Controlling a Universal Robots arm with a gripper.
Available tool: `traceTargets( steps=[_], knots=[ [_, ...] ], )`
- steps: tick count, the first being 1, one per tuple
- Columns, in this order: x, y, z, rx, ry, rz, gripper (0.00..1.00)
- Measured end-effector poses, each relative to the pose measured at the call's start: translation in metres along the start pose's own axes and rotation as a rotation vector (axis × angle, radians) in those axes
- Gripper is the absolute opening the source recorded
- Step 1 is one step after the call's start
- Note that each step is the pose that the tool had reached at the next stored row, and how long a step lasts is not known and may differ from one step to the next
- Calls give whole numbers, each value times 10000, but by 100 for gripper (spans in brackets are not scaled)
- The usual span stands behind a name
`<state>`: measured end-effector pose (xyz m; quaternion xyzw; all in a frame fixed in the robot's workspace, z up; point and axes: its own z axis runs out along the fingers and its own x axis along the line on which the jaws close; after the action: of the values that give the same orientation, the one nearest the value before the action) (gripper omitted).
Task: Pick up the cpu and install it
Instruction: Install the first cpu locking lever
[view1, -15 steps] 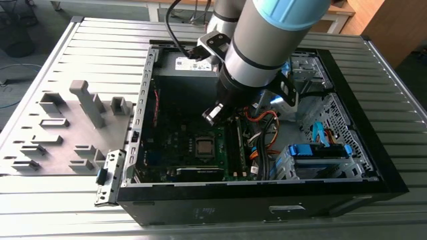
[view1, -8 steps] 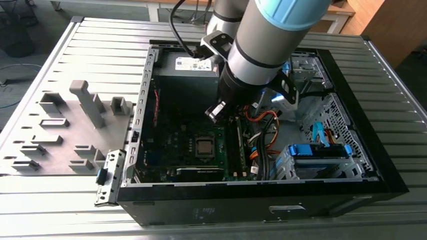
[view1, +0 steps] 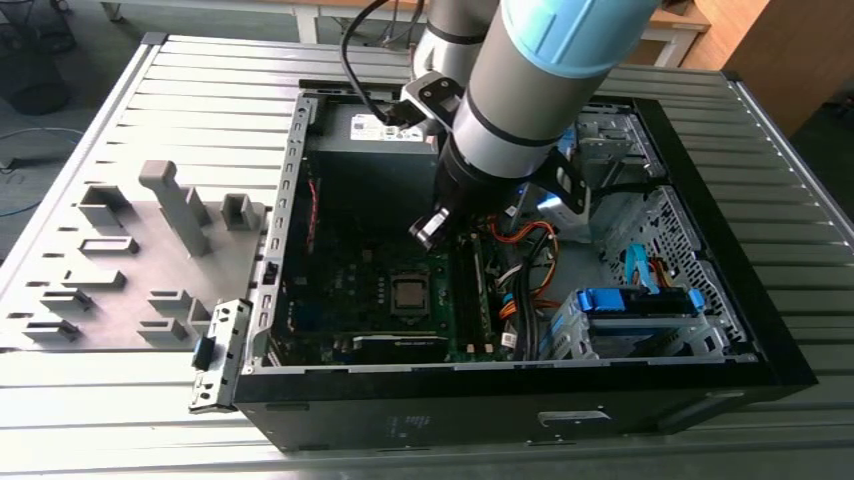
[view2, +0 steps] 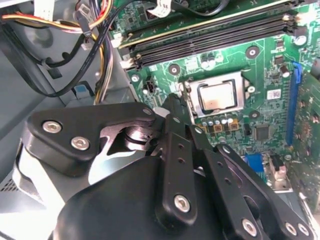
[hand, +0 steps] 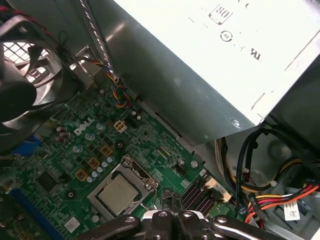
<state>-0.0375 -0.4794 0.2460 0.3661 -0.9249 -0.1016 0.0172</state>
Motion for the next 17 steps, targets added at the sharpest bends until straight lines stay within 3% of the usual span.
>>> traceTargets(
  steps=[4,17],
  knots=[
    [1,-2,13,27,28,-3,11],
    [11,1,35,29,28,-8,11]
  ],
)
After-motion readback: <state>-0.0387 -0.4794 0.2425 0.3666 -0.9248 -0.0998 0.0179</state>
